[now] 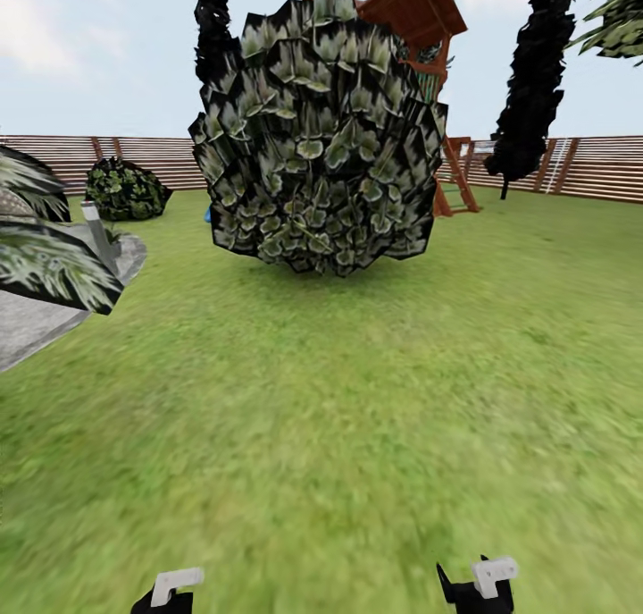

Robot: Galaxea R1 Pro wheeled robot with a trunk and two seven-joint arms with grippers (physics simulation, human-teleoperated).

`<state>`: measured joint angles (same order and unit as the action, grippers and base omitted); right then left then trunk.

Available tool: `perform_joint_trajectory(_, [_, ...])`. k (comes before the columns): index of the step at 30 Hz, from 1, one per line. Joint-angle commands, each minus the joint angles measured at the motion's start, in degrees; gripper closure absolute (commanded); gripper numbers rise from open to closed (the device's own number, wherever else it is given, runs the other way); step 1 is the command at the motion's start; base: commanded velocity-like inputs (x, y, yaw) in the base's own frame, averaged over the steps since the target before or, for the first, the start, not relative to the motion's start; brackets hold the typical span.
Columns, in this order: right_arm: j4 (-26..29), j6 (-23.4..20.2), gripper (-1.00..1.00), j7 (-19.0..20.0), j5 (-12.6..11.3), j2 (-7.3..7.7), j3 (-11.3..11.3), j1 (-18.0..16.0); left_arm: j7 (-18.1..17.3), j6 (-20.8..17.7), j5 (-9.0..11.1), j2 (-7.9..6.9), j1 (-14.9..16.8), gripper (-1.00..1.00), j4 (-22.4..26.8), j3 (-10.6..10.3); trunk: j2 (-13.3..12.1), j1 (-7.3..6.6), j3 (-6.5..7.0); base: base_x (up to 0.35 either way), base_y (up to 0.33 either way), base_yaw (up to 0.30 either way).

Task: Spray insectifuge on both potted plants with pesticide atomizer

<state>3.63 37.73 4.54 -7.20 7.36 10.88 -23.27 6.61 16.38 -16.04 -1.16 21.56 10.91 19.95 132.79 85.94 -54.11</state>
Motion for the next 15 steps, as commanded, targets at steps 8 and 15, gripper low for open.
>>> perform_joint_trajectory(8, [-0.03, 0.16, -1.0, 0.47, -0.62, 0.02, 0.19, -0.02, 0.24, 0.23, -0.61, 0.01, 0.06, 1.0, -0.1, 0.27, 0.02, 0.02, -0.05, 0.34, -0.102, 0.208])
perform_joint_trajectory(15, [-0.03, 0.16, -1.0, 0.47, -0.62, 0.02, 0.19, -0.02, 0.24, 0.23, -0.6, 0.01, 0.06, 1.0, -0.1, 0.27, 0.02, 0.02, -0.05, 0.34, -0.102, 0.208])
